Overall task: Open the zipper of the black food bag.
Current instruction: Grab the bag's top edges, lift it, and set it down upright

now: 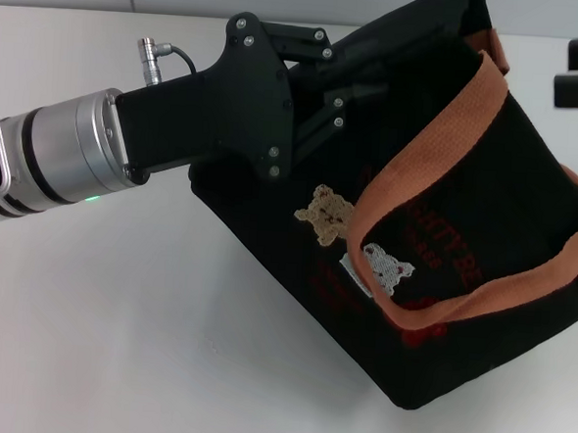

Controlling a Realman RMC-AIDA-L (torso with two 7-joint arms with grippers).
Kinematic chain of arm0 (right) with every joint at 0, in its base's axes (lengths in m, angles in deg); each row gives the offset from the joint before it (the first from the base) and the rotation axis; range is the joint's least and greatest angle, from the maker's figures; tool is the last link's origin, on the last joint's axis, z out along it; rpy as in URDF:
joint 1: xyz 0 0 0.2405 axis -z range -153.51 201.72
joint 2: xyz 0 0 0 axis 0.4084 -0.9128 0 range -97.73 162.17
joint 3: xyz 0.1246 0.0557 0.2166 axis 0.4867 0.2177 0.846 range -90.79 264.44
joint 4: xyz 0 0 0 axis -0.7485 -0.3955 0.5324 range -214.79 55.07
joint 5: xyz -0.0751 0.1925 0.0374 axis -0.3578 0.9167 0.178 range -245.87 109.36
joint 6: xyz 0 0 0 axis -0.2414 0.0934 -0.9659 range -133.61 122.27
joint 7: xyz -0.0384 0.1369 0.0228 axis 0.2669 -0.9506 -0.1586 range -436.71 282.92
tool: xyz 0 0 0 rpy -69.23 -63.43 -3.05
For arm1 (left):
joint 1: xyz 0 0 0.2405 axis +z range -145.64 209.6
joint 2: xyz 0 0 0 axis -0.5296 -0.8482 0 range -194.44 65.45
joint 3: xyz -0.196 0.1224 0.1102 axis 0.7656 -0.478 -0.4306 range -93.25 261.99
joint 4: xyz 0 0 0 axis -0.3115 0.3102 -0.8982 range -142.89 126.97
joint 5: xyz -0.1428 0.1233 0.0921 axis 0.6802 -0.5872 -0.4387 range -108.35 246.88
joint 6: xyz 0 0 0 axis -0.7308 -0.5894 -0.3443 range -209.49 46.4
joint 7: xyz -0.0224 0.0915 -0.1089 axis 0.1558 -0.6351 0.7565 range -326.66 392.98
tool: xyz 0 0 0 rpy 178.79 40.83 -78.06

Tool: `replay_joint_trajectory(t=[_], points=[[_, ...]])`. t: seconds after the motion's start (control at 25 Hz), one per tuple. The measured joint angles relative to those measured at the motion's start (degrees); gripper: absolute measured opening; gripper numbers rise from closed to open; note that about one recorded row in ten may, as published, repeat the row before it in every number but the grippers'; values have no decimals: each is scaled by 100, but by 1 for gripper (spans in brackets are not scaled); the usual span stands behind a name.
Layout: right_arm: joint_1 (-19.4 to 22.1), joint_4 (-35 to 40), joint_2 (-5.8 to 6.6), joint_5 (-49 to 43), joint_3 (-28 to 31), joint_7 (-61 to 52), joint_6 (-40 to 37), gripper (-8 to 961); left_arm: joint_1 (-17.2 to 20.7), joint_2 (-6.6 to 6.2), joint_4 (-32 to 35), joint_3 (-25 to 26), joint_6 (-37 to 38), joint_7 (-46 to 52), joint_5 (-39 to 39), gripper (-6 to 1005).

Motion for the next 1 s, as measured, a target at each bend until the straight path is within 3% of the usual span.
replay_joint_trajectory(t=[0.6, 1.0], points=[[-28, -39, -91, -82, -848, 256, 240, 488, 2, 0, -8, 0, 21, -11, -15, 151], [-13, -7, -48, -26, -616, 220, 238, 489, 47, 0, 1, 1, 38, -11, -17, 151]])
